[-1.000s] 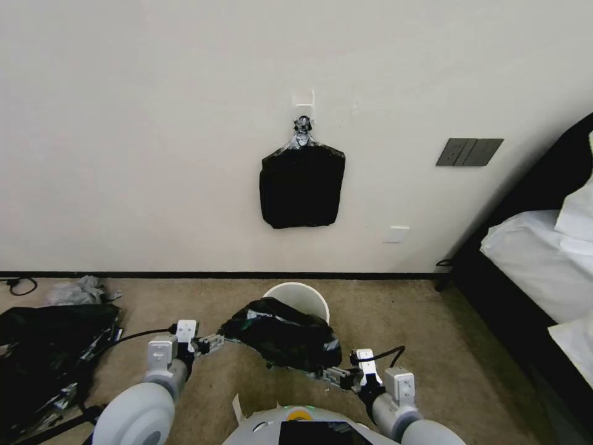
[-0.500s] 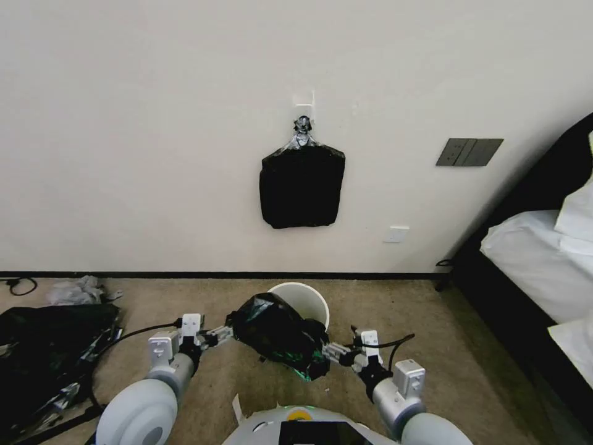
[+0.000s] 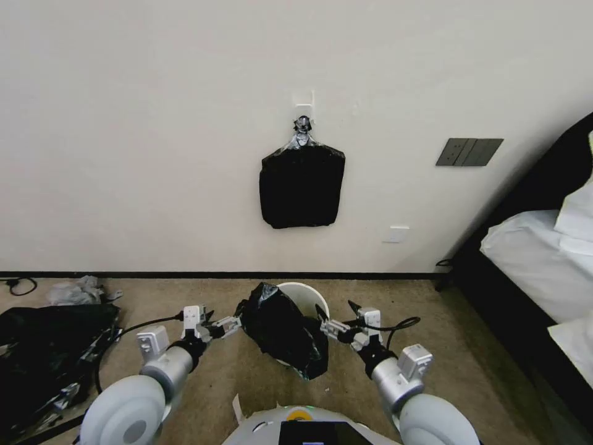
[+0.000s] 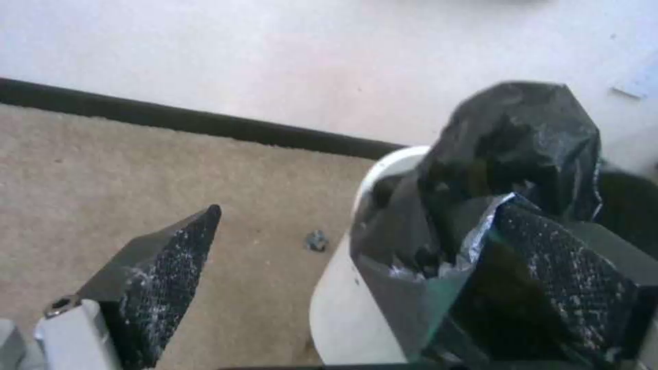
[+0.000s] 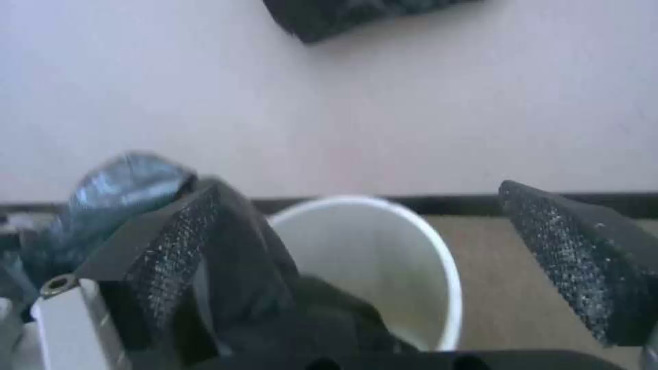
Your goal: Place a trash bag onto the trash bin.
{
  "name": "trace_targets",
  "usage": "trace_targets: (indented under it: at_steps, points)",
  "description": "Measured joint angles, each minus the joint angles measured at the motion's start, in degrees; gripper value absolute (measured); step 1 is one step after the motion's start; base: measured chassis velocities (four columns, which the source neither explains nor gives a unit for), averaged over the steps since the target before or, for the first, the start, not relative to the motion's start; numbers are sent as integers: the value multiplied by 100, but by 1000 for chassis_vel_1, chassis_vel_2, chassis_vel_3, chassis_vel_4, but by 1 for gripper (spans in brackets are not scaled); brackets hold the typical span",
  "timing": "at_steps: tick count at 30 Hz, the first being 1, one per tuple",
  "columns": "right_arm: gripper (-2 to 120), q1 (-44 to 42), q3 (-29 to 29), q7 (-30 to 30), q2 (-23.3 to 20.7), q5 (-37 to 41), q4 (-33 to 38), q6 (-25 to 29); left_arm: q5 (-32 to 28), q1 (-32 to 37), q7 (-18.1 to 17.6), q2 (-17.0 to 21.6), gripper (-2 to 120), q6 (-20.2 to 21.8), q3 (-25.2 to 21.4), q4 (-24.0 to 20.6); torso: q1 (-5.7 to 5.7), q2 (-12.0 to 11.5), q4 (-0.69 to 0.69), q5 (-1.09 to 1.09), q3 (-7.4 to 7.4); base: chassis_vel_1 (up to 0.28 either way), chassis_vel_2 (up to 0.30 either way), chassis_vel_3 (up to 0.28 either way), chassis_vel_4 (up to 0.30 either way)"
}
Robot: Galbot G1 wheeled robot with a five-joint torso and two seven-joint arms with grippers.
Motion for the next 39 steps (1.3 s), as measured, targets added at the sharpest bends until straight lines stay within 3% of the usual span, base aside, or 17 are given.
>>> trace_targets:
  at_steps: [4, 6, 8, 9, 11, 17, 20, 21, 23, 24, 27, 29, 32, 34, 36, 38, 39]
  points:
    - [100, 142, -2, -140, -1, 122, -2, 170, 106, 109, 70, 30, 100, 89, -181, -2, 0, 0, -1, 0, 0, 0, 0, 0, 0]
    - [100, 270, -34, -154, 3, 207, -45, 176, 131, 179, 121, 87, 100, 568, -305, -5, 0, 0, 0, 0, 0, 0, 0, 0, 0]
    - [100, 442, -57, -147, 4, 301, -114, 164, -255, 168, 79, 177, 100, 1387, -468, -6, 0, 0, 0, 0, 0, 0, 0, 0, 0]
    - [100, 442, -57, -147, 4, 301, -114, 164, -255, 168, 79, 177, 100, 1387, -468, -6, 0, 0, 0, 0, 0, 0, 0, 0, 0]
    - [100, 567, -69, -128, 5, 380, -133, 122, -1079, 58, -254, 237, 100, 1676, -519, -6, 0, 0, -1, 0, 0, 0, 0, 0, 0]
    - [100, 628, -73, -115, 20, 408, -162, 86, -1966, -165, -420, 250, 100, 1681, -422, -6, 0, 0, -1, 0, 0, 0, 0, 0, 0]
    - [100, 648, -82, -108, 29, 408, -206, 79, -2010, -268, -316, 211, 100, 1682, -309, -6, 0, 0, -1, 0, 0, 0, 0, 0, 0]
    - [100, 660, -83, -108, 33, 410, -217, 83, -1883, -293, -229, 197, 100, 1660, -262, -6, 0, 0, -1, -1, 0, 0, 0, 0, 0]
    - [100, 765, -78, -114, 49, 507, -287, 88, -887, -399, 73, 132, 100, 1179, -46, -6, 0, 0, -1, 0, 0, 0, 0, 0, 0]
    - [100, 765, -78, -114, 49, 507, -287, 88, -887, -399, 73, 132, 100, 1179, -46, -6, 0, 0, -1, 0, 0, 0, 0, 0, 0]
    - [100, 1212, 18, -120, 45, 776, -568, -159, 637, -491, 326, 5, 100, 66, 360, -6, 0, 0, -2, 1, 0, 0, 0, 0, 0]
    - [100, 1391, 55, -121, 24, 882, -671, -298, 961, -501, 372, -40, 100, -163, 437, -6, 0, 0, -2, 2, 0, 0, 0, 0, 0]
    - [100, 2358, 76, -228, -267, 1517, -1170, -1293, 2056, -448, 476, -330, 100, -777, 657, -5, 0, 0, -1, 1, 0, 0, 0, 0, 0]
    - [100, 2547, 50, -296, -337, 1635, -1275, -1496, 2230, -431, 505, -377, 100, -865, 675, -3, 0, 0, 1, 0, 0, 0, 0, 0, 0]
    - [100, 3327, -123, -734, -586, 2063, -1737, -2359, 2893, -339, 616, -583, 100, -1180, 710, 80, 1, 0, 1, 1, 1, 0, 0, 0, 0]
    - [100, 3548, -199, -842, -636, 2188, -1882, -2550, 3042, -322, 644, -650, 100, -1251, 712, 113, 0, 0, 1, 0, 1, 0, 0, 0, 0]
    - [100, 4118, -462, -1165, -741, 2376, -2303, -2798, 3384, -272, 712, -801, 100, -1407, 714, 187, 0, 0, -1, 1, 1, 0, 0, 0, 0]
